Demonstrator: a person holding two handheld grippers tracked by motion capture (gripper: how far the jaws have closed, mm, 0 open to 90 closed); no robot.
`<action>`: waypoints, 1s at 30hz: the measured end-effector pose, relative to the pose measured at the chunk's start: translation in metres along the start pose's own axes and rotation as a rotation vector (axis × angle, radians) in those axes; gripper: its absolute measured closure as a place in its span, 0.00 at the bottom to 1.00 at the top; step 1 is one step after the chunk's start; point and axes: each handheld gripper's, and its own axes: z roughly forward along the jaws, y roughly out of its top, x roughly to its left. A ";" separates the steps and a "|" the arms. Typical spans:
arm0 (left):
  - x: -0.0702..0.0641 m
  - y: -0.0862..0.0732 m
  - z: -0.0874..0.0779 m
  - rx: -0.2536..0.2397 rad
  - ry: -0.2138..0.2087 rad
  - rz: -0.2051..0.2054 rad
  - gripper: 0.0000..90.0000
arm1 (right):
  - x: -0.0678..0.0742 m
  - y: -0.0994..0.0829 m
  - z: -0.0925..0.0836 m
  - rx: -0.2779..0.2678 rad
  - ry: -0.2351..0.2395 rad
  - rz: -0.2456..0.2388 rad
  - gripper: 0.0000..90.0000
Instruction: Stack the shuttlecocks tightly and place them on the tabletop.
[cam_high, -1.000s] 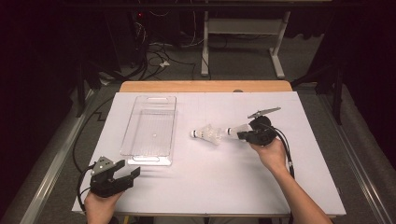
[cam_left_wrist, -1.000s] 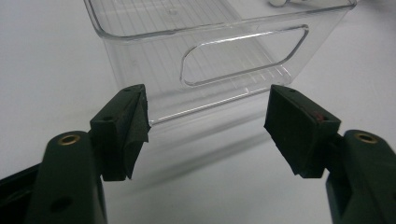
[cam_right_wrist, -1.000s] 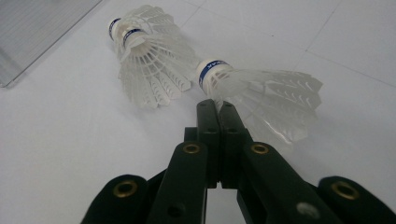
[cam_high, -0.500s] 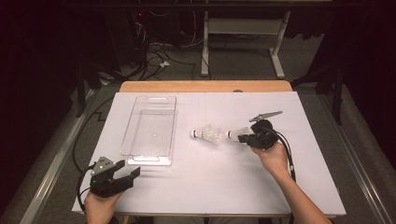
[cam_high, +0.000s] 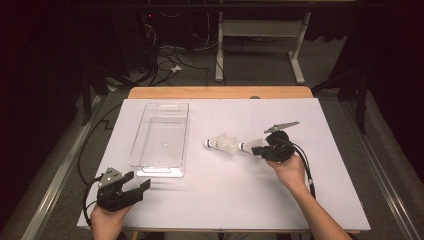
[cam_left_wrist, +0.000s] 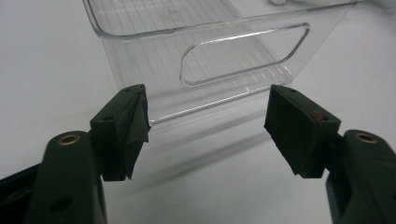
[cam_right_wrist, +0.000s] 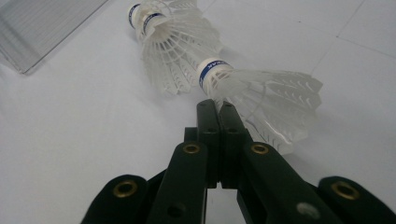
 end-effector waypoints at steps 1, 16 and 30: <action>0.000 0.000 0.000 0.001 0.000 0.001 0.35 | 0.001 0.000 0.000 0.000 0.001 -0.002 1.00; 0.000 0.000 0.000 -0.002 0.001 -0.002 0.35 | 0.006 0.002 0.005 -0.003 0.020 -0.008 1.00; 0.000 0.000 0.000 -0.002 -0.002 -0.002 0.35 | 0.014 0.009 0.011 -0.004 0.036 -0.027 1.00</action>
